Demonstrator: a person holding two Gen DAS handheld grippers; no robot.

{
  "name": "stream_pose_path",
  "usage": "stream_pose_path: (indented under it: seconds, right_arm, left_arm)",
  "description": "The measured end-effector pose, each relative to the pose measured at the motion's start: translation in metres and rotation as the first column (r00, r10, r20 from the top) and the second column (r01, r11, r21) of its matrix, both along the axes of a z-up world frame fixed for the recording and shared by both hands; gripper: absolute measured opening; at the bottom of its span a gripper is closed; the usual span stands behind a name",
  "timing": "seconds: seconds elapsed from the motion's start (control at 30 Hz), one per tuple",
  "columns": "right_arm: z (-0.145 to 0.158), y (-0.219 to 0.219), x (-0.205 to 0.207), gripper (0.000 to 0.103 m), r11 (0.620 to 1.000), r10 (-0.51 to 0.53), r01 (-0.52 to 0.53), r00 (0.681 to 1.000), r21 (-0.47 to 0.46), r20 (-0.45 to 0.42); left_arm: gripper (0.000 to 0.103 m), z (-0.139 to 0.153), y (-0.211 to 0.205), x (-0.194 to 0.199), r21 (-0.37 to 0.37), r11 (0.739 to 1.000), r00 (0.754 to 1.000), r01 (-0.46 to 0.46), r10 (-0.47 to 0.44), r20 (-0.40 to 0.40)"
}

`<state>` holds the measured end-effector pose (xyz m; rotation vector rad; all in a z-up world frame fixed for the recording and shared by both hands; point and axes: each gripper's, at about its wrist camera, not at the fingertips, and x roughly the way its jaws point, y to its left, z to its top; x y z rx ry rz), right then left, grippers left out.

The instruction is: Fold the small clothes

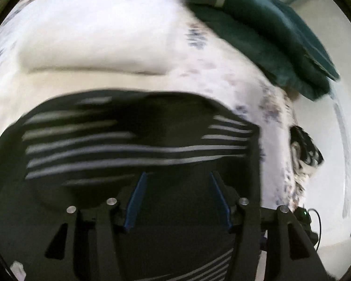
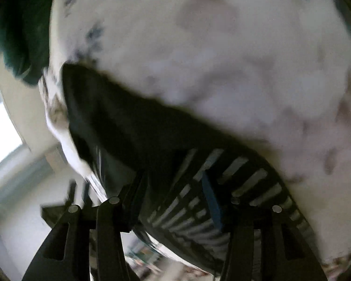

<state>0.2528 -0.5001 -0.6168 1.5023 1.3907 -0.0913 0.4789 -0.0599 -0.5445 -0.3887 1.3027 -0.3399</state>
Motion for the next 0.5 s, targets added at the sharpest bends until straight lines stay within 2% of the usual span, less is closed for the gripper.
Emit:
stream_pose_path:
  seconds: [0.07, 0.1, 0.13, 0.17, 0.23, 0.27, 0.33, 0.4, 0.5]
  right_arm:
    - [-0.008, 0.004, -0.004, 0.05, 0.997, -0.075, 0.075, 0.996, -0.001, 0.053]
    - [-0.006, 0.004, -0.005, 0.043, 0.993, -0.113, 0.115, 0.989, -0.01, 0.096]
    - [0.001, 0.002, -0.005, 0.012, 0.987, -0.141, 0.15, 0.979, -0.05, 0.147]
    - [0.009, -0.001, -0.004, 0.011, 0.982, -0.134, 0.153, 0.978, -0.11, 0.161]
    - [0.021, -0.014, -0.005, 0.009, 0.959, -0.164, 0.201, 0.968, -0.198, 0.187]
    - [0.021, -0.023, -0.009, 0.009, 0.947, -0.198, 0.233, 0.966, -0.222, 0.168]
    - [0.014, -0.028, -0.011, 0.009, 0.95, -0.217, 0.241, 0.967, -0.197, 0.135]
    - [0.02, -0.034, -0.012, 0.012, 0.965, -0.159, 0.182, 0.979, -0.189, 0.13]
    - [0.034, -0.02, -0.007, 0.03, 0.97, -0.036, 0.059, 0.994, -0.236, 0.1]
  left_arm:
    - [0.055, -0.003, 0.013, -0.005, 0.005, 0.999, 0.999, -0.037, 0.037, -0.012]
    - [0.055, -0.002, 0.019, -0.009, 0.009, 0.998, 0.998, -0.055, 0.055, -0.003]
    - [0.055, 0.001, 0.027, -0.014, 0.01, 0.997, 0.997, -0.076, 0.076, 0.009]
    - [0.055, 0.005, 0.035, -0.021, 0.006, 0.995, 0.995, -0.097, 0.097, 0.017]
    - [0.055, 0.013, 0.052, -0.031, -0.012, 0.99, 0.989, -0.143, 0.143, 0.028]
    - [0.056, 0.018, 0.067, -0.041, -0.02, 0.984, 0.983, -0.179, 0.179, 0.032]
    - [0.056, 0.026, 0.093, -0.059, -0.019, 0.97, 0.97, -0.241, 0.241, 0.041]
    - [0.056, 0.031, 0.116, -0.075, -0.002, 0.955, 0.955, -0.295, 0.295, 0.041]
    - [0.057, 0.036, 0.165, -0.113, -0.001, 0.918, 0.918, -0.396, 0.396, 0.027]
